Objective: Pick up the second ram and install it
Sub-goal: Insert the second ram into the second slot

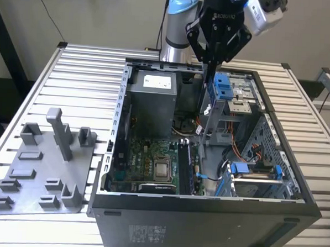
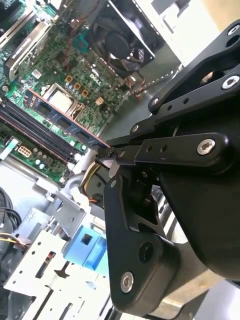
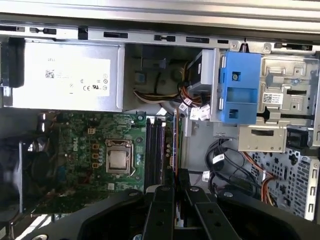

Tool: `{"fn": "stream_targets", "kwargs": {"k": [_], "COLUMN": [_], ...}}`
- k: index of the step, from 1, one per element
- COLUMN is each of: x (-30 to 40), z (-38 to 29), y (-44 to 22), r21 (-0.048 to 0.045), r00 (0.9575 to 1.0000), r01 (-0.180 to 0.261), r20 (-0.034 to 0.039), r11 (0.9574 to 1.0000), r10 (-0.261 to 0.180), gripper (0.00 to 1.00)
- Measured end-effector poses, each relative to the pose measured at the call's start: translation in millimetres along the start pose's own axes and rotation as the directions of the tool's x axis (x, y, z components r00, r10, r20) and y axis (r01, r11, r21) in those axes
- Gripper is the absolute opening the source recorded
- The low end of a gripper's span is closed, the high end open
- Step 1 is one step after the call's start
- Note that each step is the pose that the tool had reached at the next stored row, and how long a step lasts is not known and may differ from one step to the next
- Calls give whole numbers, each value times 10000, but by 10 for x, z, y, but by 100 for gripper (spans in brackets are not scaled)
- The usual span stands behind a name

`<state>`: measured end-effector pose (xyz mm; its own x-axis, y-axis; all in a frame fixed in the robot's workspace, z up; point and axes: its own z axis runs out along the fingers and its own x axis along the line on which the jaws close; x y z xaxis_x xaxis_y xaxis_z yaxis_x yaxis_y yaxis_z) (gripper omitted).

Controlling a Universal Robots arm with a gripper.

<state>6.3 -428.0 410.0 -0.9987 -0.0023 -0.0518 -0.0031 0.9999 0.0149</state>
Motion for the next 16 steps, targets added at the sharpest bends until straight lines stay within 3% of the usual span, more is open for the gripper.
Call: {"fn": "stream_targets", "kwargs": {"k": [8,16], "x": [1,10], "z": [12,114], "y": [0,-1], "r21": [5,5], "r00": [10000,9999], "r01": [-84,-81], "r20": [-29,-119], "r11": [10000,10000], "r10": [84,81], "gripper": [14,14]}}
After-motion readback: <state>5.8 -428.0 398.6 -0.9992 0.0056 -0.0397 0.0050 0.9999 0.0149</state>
